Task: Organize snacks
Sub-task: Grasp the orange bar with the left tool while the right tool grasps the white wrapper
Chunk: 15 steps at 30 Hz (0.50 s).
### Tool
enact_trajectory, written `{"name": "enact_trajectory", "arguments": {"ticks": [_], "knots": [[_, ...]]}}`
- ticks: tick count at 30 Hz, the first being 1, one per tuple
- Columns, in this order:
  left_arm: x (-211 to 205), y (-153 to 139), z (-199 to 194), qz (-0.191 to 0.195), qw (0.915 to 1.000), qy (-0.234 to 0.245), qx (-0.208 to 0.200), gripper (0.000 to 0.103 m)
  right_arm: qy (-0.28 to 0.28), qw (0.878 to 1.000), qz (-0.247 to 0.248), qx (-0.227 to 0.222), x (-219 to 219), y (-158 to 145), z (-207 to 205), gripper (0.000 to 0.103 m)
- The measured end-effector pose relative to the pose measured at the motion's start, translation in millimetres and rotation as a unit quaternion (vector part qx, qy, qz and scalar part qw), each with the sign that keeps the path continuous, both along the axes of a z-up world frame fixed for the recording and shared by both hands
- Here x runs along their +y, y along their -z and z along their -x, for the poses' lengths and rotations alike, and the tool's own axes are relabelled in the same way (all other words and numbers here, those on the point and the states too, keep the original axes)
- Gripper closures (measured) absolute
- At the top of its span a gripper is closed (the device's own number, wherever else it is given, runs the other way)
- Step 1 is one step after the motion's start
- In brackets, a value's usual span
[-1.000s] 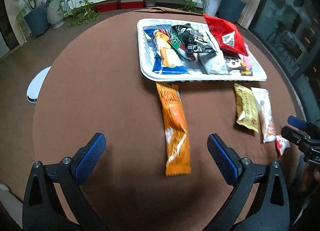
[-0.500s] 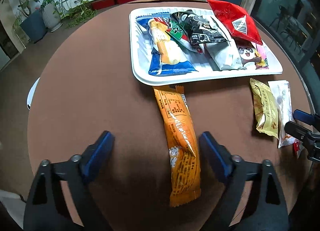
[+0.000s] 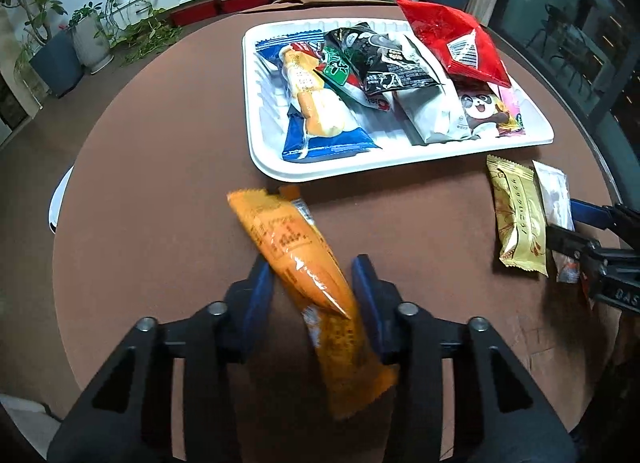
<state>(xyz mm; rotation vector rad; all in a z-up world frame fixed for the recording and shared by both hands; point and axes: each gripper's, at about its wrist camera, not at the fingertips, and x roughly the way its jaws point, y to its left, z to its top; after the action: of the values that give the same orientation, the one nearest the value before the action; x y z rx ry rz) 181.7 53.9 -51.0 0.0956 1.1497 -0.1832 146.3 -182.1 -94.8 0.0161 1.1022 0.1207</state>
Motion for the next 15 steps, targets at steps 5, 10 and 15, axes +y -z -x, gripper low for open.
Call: {"name": "enact_trajectory", "arguments": {"ticks": [5,10,15], "knots": [[4,2,-1,0.014,0.9999,0.005,0.000,0.075,-0.002,1.000,0.009,0.001,-1,-2,1,0.049],[1,2,5,0.009,0.9998,0.017,-0.003,0.080,-0.006,1.000,0.017,0.001,-4,-2,1,0.065],[-5,0,19,-0.015,0.9992,0.033,-0.015,0.081,-0.014,0.999,0.030,-0.001,-3,-2,2,0.071]]}}
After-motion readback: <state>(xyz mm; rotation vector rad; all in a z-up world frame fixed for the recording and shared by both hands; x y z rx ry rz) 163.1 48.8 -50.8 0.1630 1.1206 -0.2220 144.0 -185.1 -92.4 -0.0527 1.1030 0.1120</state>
